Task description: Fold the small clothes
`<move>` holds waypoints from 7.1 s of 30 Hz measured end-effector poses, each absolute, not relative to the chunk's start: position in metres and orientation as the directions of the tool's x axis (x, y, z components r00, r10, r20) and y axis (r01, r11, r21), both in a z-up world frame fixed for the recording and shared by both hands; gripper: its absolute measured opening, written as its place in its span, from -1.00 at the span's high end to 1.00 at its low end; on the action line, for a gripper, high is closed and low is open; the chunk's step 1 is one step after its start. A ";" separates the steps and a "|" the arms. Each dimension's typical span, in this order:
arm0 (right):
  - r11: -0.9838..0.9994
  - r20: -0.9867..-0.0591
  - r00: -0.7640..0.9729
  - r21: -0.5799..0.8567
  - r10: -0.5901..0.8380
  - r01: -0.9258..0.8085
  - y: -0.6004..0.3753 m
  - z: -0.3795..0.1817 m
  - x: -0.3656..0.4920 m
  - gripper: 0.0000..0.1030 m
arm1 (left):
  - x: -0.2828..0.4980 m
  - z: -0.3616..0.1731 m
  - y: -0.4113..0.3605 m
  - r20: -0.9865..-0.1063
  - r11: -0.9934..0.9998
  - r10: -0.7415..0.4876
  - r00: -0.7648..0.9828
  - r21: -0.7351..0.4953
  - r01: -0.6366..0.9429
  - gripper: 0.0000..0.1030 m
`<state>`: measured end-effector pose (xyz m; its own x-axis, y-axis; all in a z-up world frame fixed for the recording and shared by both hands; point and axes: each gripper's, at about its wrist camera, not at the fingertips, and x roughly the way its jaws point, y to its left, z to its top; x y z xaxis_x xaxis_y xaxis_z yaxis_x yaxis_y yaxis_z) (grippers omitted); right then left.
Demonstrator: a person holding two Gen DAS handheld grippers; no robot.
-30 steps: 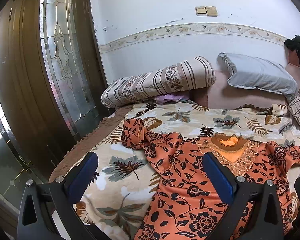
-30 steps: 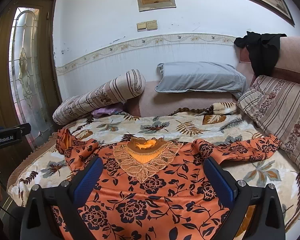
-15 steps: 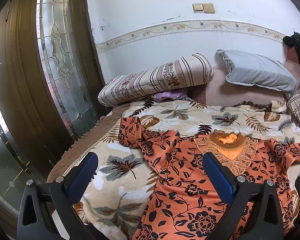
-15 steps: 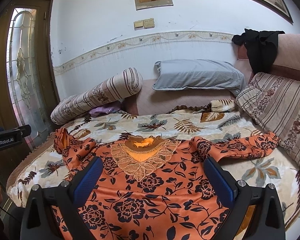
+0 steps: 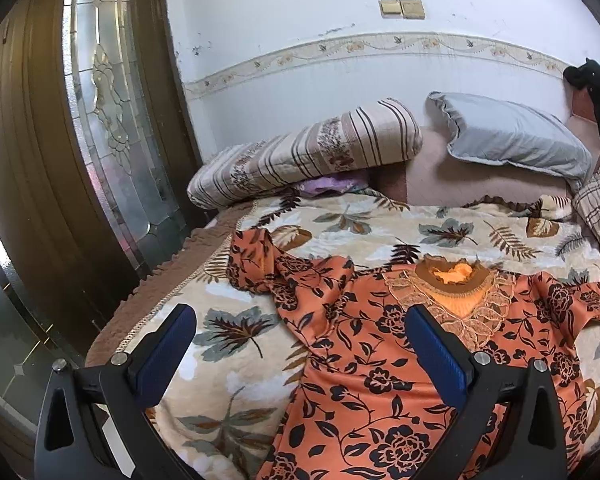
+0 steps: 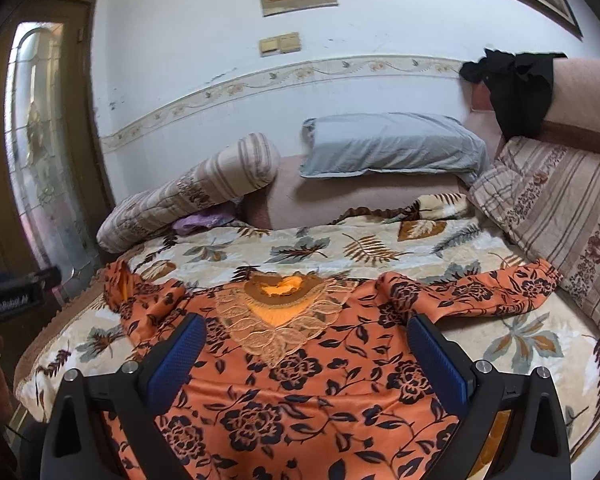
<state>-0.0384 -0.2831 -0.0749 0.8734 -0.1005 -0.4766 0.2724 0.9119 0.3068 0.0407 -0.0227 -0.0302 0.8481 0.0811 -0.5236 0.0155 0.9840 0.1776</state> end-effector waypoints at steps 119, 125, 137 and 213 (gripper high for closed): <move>0.410 -0.662 0.582 0.750 0.473 0.519 -0.449 -0.294 0.100 0.25 | 0.233 -0.176 -0.066 -0.871 0.936 -0.106 0.479 0.076 0.345 0.87; 0.555 -0.632 0.667 0.742 0.394 0.376 -0.428 -0.249 0.105 0.23 | 0.223 -0.173 -0.044 -0.893 0.921 -0.127 0.431 0.055 0.385 0.71; 0.585 -0.648 0.558 0.745 0.518 0.322 -0.375 -0.268 0.137 0.18 | 0.264 -0.117 0.109 -0.821 0.998 -0.061 0.568 -0.055 0.029 -0.04; 0.539 -0.662 0.558 0.743 0.501 0.397 -0.459 -0.277 0.111 -0.44 | 0.259 -0.199 -0.012 -0.914 0.971 -0.133 0.383 -0.044 0.233 -0.18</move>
